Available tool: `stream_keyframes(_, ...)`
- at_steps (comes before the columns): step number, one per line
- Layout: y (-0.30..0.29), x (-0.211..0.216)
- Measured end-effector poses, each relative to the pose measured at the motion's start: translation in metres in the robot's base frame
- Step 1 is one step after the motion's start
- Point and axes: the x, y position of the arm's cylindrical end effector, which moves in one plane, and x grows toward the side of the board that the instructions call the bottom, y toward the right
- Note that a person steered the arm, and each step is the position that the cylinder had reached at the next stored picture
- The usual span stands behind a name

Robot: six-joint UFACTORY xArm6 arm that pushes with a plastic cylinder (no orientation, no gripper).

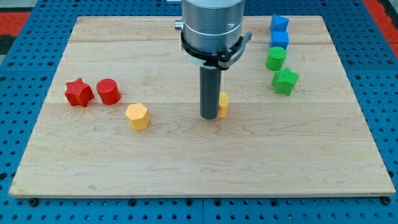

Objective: Move the yellow heart to the bottom left of the green star

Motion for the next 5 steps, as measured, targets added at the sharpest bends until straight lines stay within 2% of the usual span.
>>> stream_keyframes(3, -0.03, -0.008)
stream_keyframes(4, -0.03, -0.023)
stream_keyframes(5, -0.01, -0.015)
